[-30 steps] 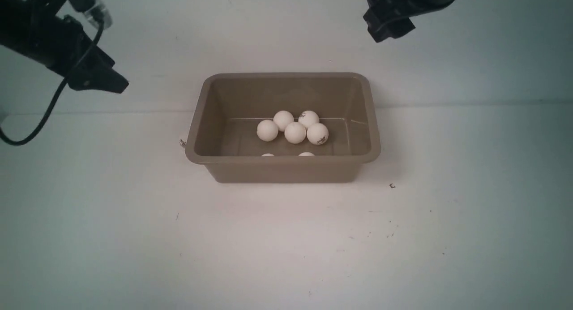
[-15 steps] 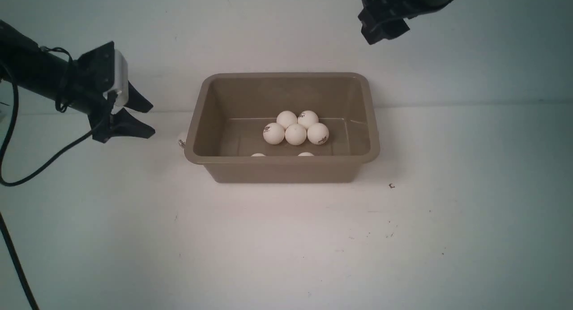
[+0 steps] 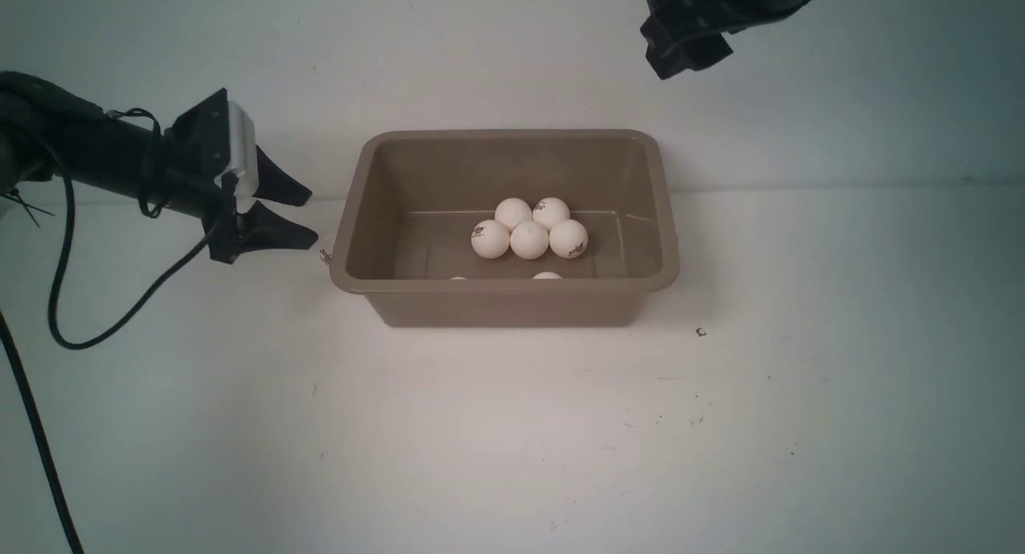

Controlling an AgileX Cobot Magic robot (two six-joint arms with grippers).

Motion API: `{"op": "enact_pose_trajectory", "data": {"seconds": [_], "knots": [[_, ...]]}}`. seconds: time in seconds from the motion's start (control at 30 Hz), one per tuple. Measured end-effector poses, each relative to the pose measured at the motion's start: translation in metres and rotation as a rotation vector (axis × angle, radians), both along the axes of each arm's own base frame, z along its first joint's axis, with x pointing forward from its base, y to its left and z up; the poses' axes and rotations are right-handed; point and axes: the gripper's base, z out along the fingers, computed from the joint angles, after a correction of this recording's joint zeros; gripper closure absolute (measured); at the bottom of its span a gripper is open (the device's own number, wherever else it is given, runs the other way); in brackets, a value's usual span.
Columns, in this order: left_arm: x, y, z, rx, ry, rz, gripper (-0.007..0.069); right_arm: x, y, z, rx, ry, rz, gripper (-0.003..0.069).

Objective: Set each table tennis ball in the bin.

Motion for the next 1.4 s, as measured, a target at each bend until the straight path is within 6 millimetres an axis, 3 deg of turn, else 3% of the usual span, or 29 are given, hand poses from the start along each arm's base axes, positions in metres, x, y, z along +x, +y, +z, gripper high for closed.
{"op": "enact_pose_trajectory", "data": {"seconds": [0.7,1.4], "knots": [[0.009,0.001,-0.012,-0.026,-0.017,0.076,0.0178,0.0,0.0,0.0,0.002,0.001,0.001,0.0162],[0.011,0.001,-0.047,-0.066,0.056,0.115,0.0178,0.0,0.0,0.0,0.002,0.001,0.001,0.0162]]}}
